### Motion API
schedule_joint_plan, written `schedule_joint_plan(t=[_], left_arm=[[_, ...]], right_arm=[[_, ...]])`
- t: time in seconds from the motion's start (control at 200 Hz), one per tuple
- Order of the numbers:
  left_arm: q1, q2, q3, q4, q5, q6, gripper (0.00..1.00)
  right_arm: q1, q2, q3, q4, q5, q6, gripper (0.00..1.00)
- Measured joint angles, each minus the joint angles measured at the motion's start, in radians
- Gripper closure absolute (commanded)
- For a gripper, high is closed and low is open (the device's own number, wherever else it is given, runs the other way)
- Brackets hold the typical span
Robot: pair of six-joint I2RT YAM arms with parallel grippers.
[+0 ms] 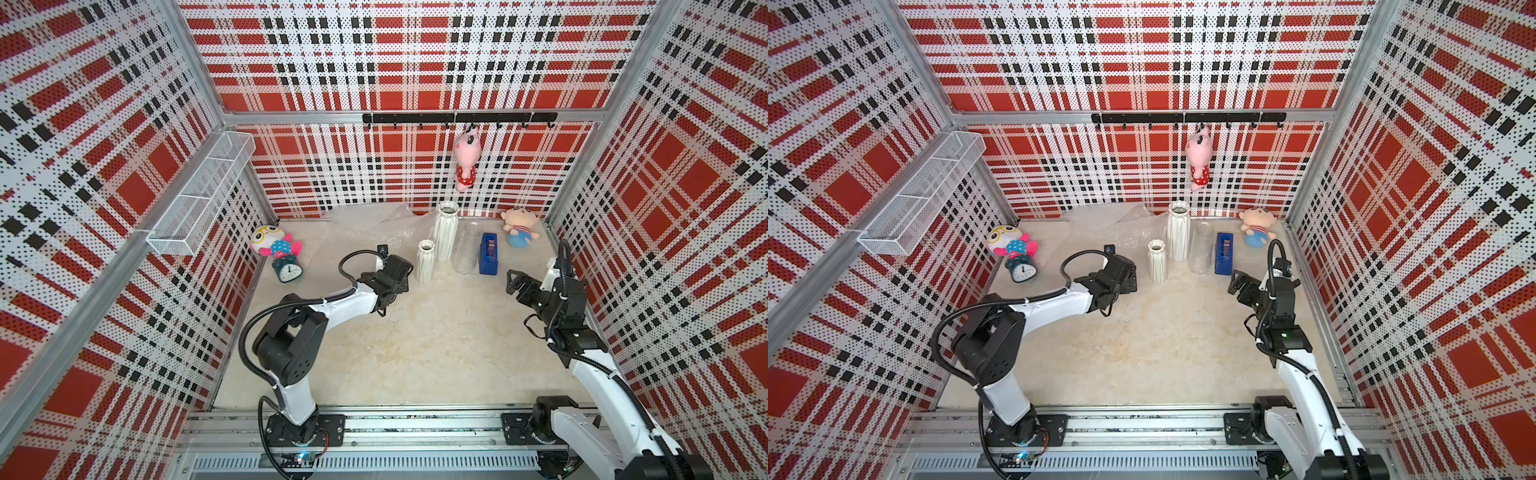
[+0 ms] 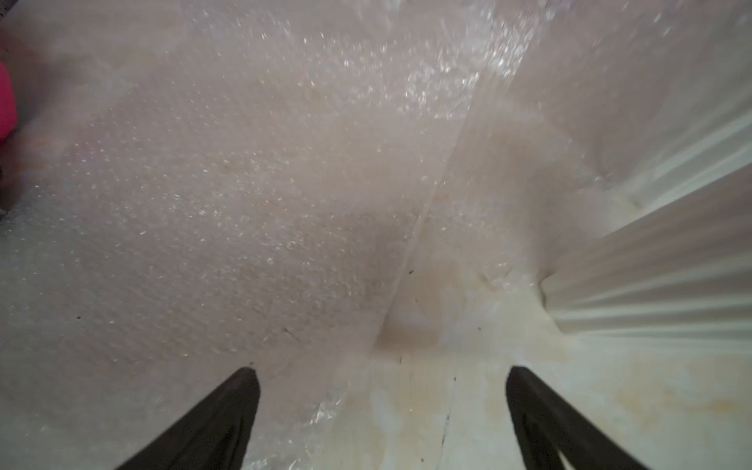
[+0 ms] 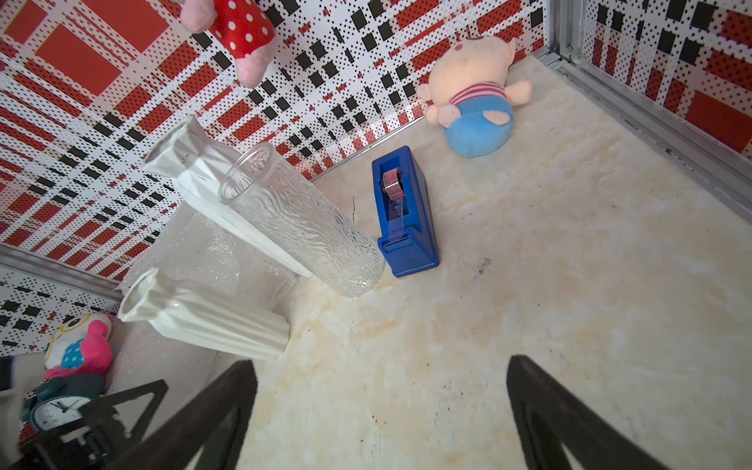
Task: Wrap vases in bubble wrap
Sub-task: Move the bubble wrap to the center of the board.
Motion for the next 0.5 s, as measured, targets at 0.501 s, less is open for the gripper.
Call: schedule_joint_plan(t=[0.501], left_arm=[[0.134,0.077,-0.005,-0.095,0.135,0.042,0.30]], right_arm=[[0.000,-0.056,0.026,-0.085,0.070,-0.064,0.00]])
